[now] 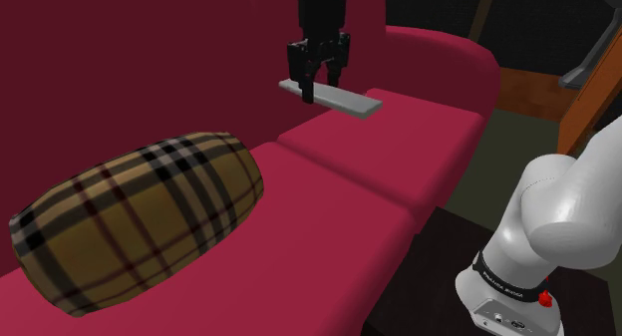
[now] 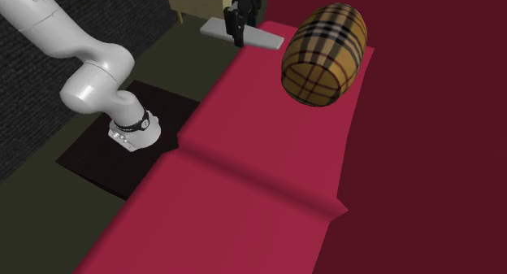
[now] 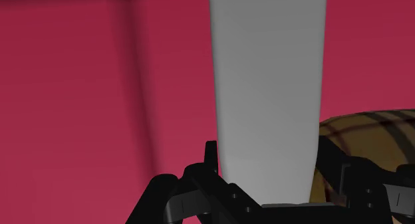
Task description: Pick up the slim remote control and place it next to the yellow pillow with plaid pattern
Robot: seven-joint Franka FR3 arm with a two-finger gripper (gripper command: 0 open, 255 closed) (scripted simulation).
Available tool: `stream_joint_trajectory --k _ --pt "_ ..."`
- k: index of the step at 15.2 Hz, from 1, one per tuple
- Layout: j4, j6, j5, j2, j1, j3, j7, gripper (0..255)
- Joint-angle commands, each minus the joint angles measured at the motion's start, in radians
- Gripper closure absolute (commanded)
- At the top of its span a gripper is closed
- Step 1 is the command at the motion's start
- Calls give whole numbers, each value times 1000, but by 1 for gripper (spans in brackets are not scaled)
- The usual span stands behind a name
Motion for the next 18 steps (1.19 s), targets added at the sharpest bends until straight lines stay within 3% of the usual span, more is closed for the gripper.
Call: stream_joint_trajectory --k 1,14,18 --pt "3 -1 10 0 19 35 54 255" --pt "134 -10 24 113 129 268 402 255" --pt "89 31 27 107 134 275 410 255"
